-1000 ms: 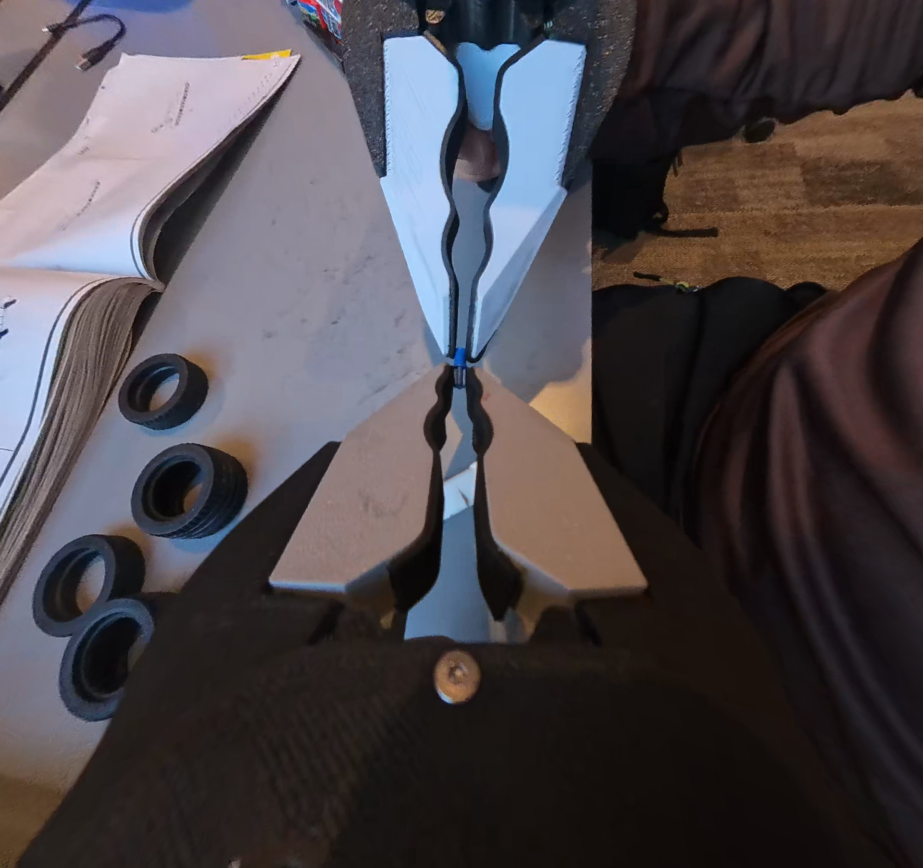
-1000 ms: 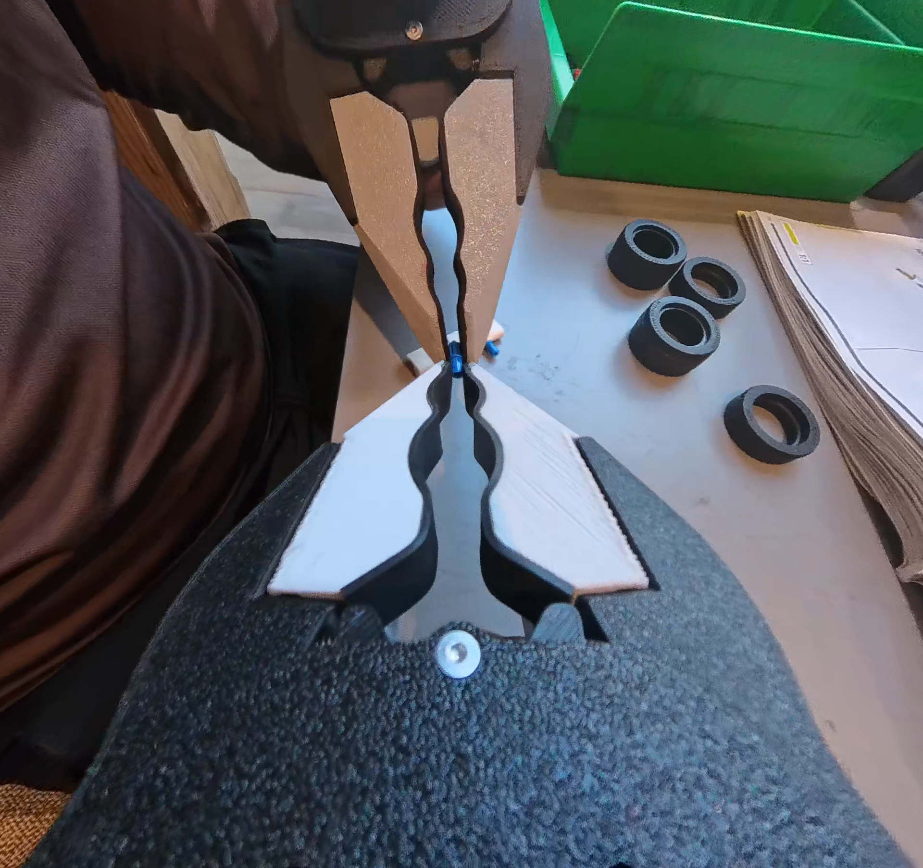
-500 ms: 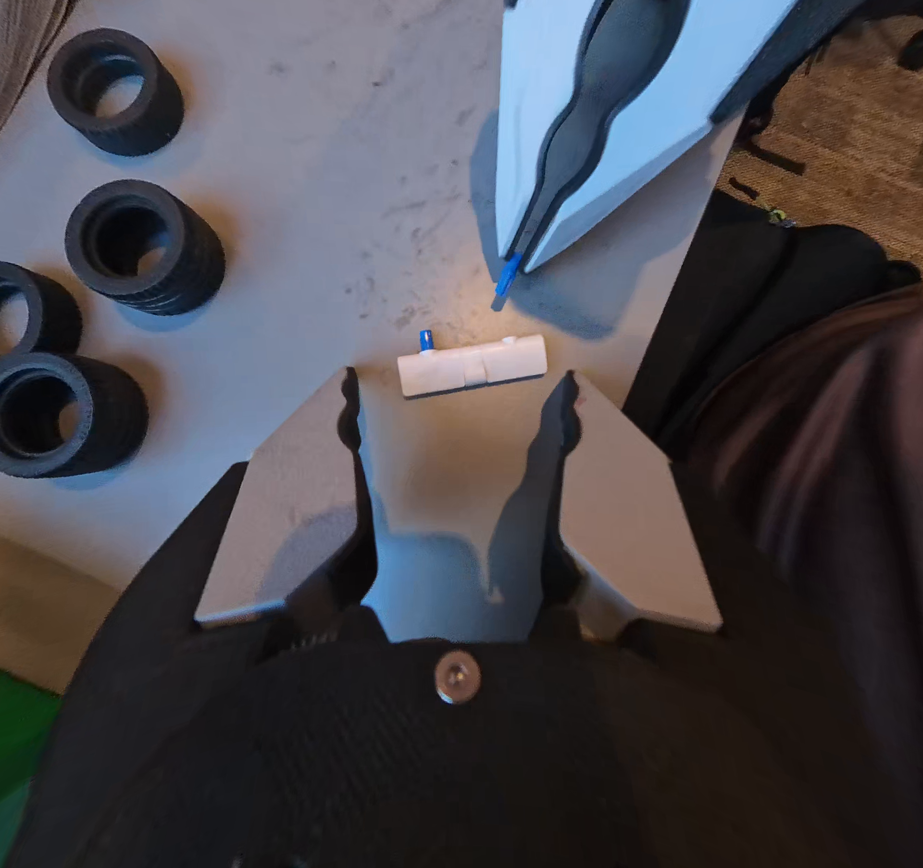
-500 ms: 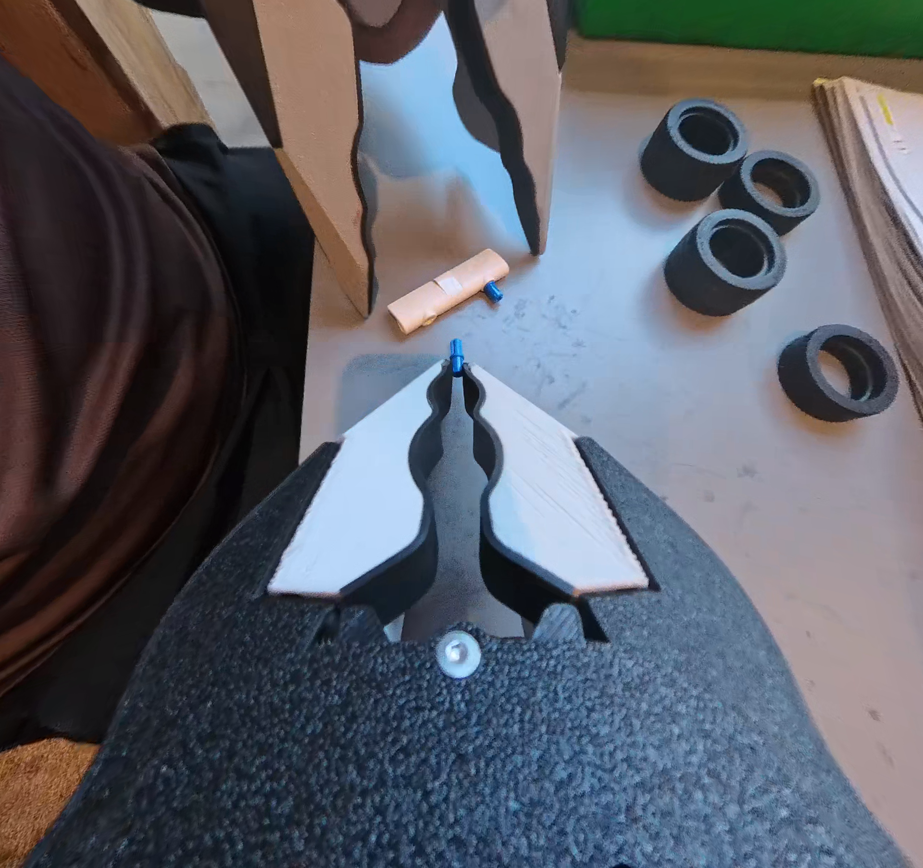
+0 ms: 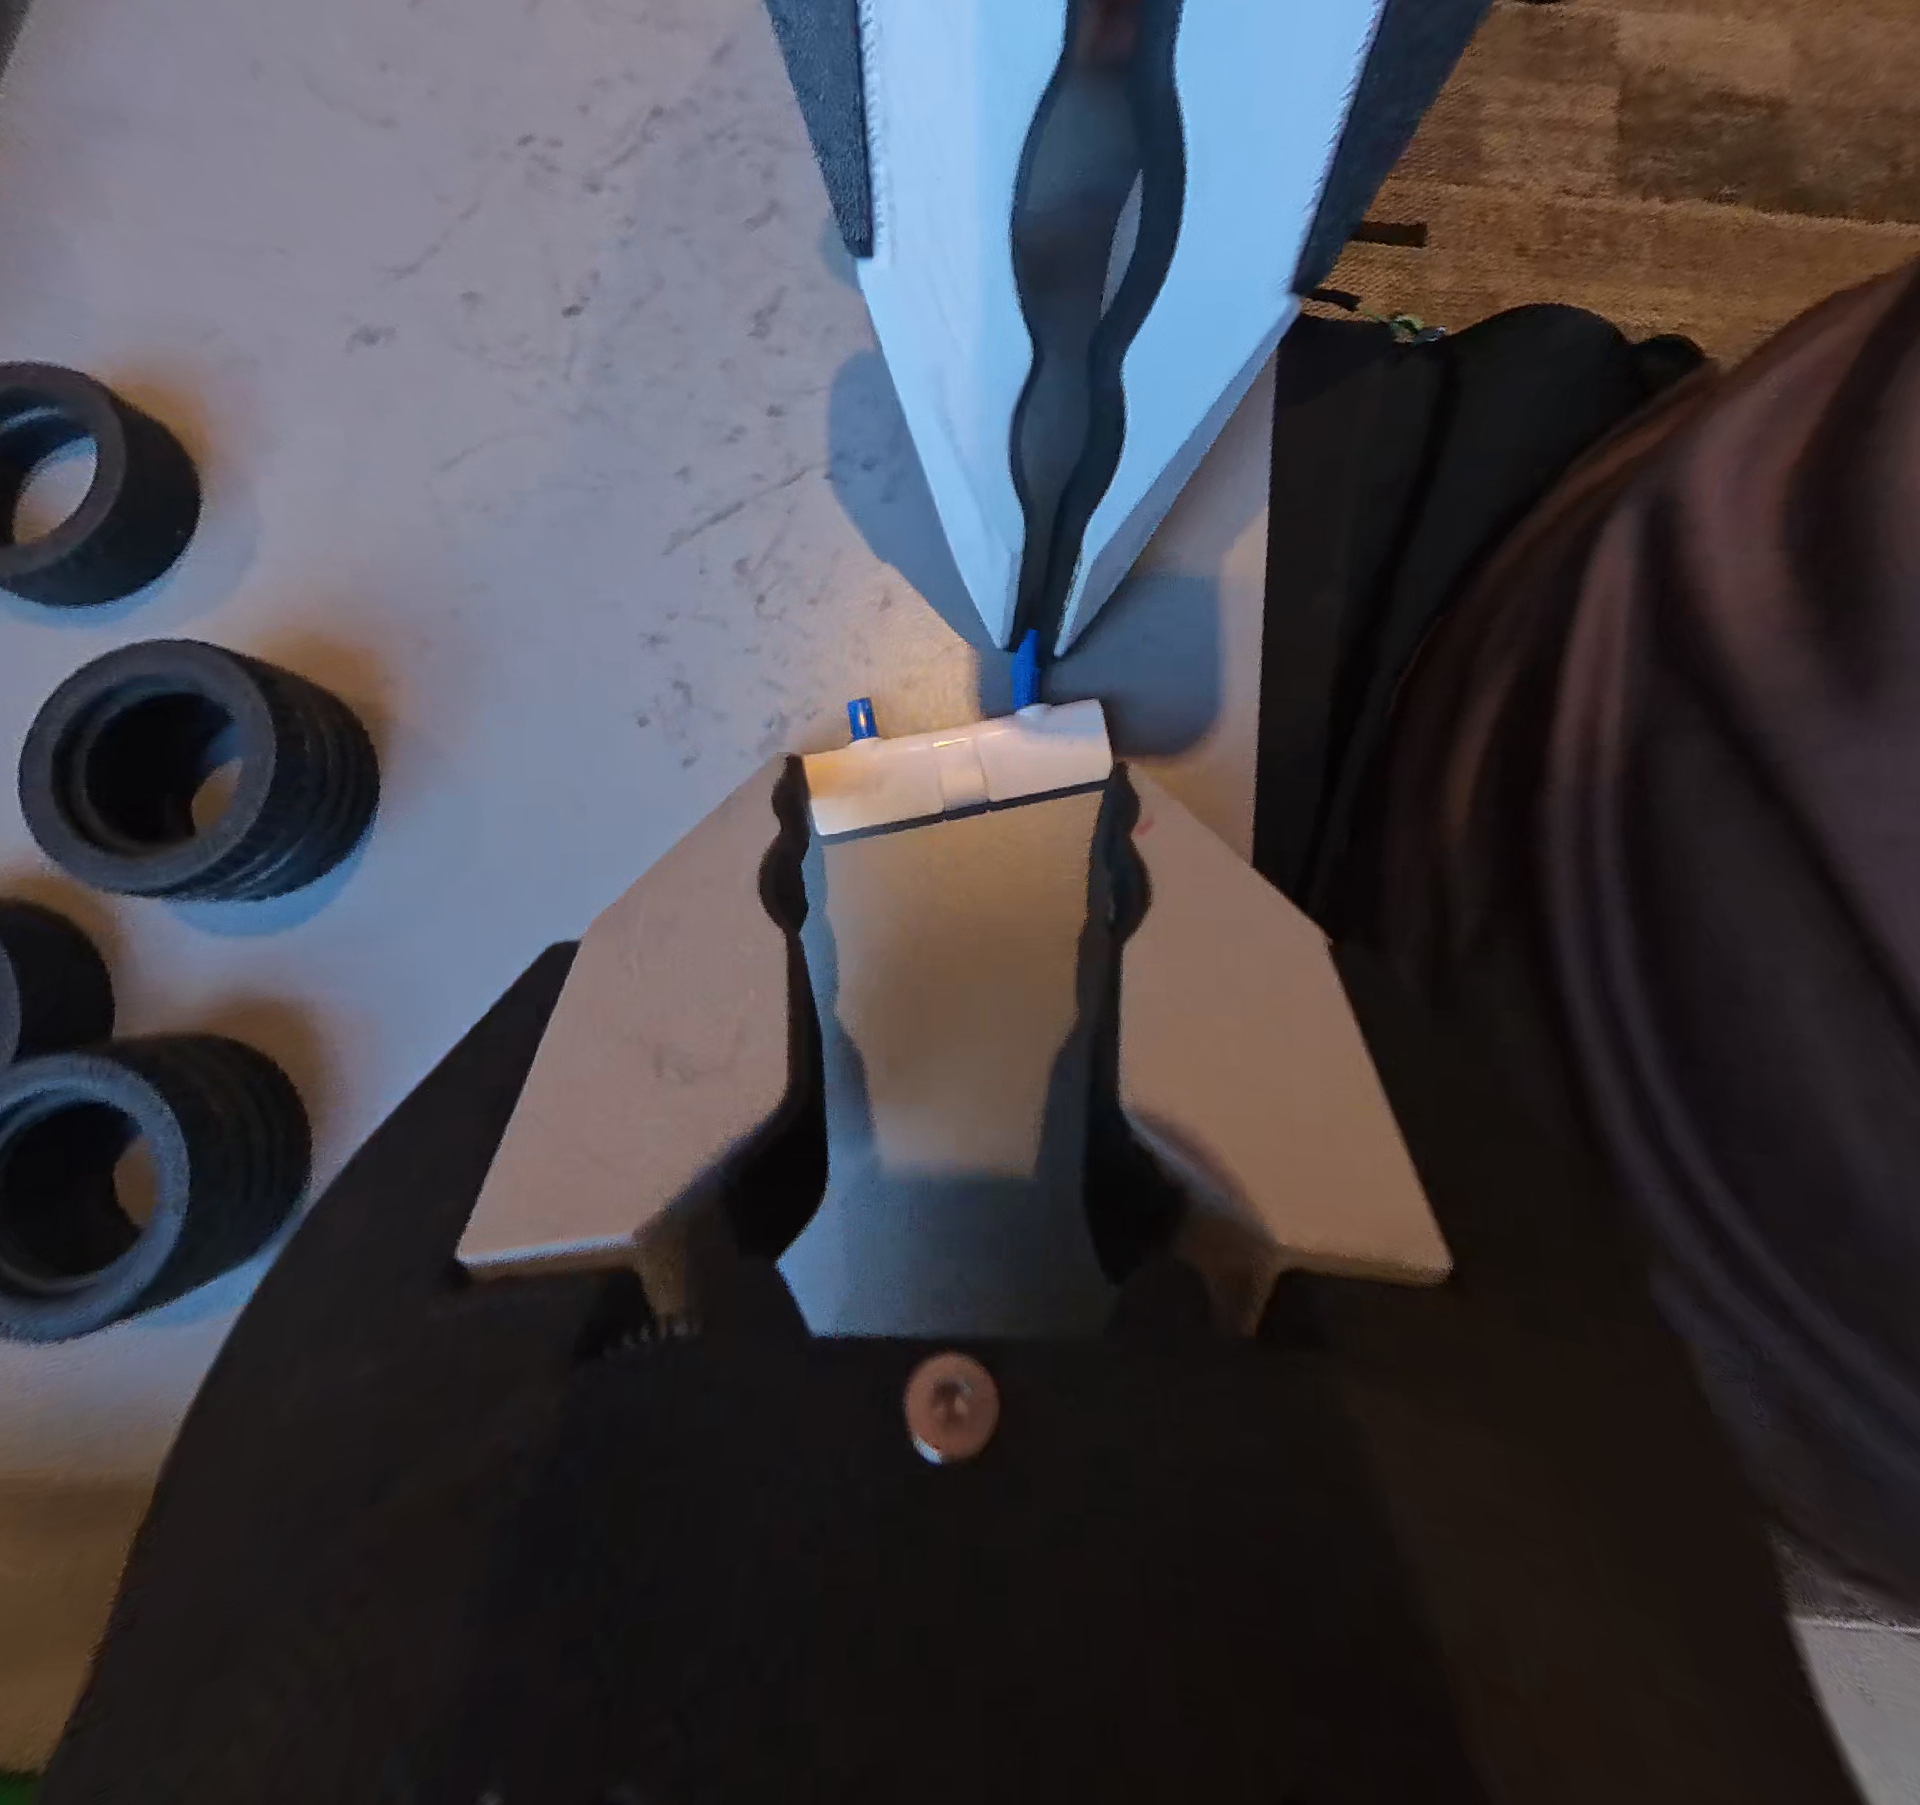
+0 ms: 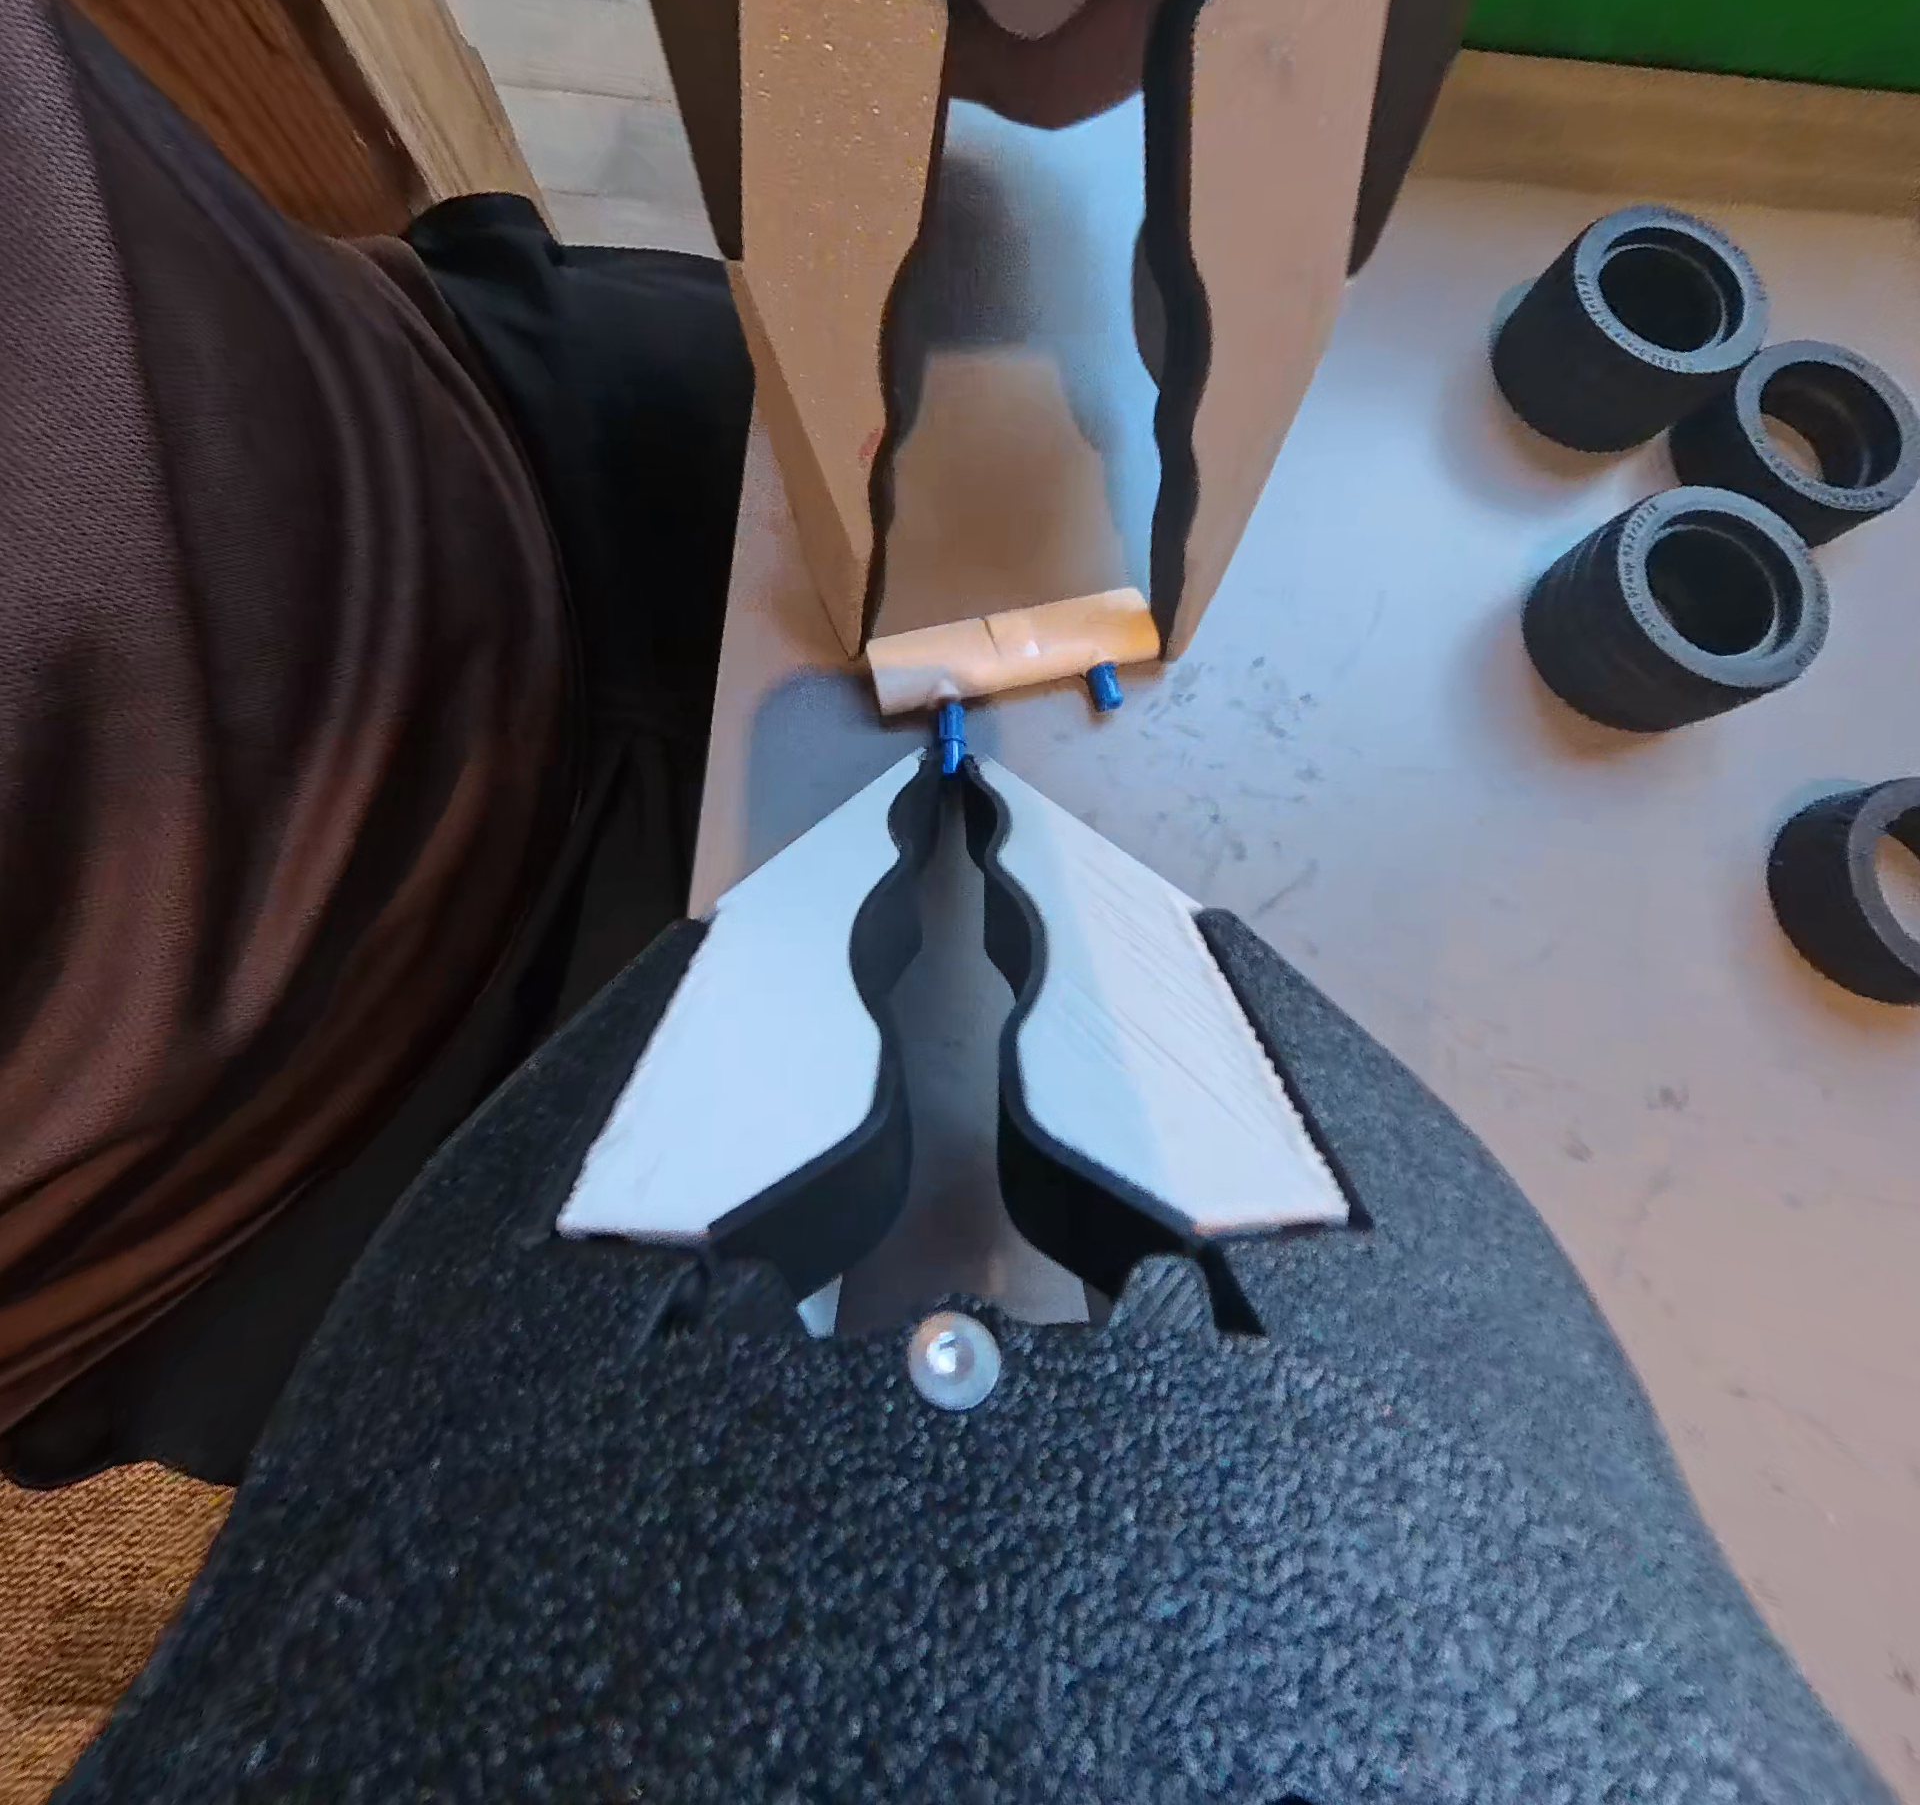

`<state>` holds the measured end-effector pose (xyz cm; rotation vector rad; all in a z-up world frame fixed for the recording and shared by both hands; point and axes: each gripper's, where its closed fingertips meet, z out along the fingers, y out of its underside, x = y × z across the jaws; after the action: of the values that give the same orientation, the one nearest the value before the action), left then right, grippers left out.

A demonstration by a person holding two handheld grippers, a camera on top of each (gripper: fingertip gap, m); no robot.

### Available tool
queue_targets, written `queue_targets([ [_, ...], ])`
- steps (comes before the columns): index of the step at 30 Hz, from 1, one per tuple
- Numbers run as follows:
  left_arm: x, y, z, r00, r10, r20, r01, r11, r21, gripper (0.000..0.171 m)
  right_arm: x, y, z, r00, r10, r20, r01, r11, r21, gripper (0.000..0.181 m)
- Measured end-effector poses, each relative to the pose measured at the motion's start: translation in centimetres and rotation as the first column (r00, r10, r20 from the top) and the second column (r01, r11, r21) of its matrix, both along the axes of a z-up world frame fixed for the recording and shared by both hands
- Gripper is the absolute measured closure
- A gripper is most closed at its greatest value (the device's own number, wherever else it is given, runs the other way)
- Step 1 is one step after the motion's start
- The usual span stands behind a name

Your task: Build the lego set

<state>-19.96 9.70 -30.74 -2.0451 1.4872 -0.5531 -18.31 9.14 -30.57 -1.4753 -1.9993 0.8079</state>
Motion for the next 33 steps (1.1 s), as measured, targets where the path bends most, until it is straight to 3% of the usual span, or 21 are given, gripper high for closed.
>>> queue_targets([
  [13, 0.2, -0.06, 0.02, 0.996, -0.089, 0.029, 0.089, 0.996, 0.01, 0.116, 0.17, -0.2, 0.14, 1.0, -0.017, -0.008, 0.016, 1.0, -0.016, 0.178],
  [33, 0.29, -0.1, -0.06, 0.995, -0.093, -0.024, 0.092, 0.995, -0.028, 0.116, -0.11, -0.48, -0.09, 1.0, -0.009, 0.024, 0.012, 0.992, -0.126, 0.179],
])
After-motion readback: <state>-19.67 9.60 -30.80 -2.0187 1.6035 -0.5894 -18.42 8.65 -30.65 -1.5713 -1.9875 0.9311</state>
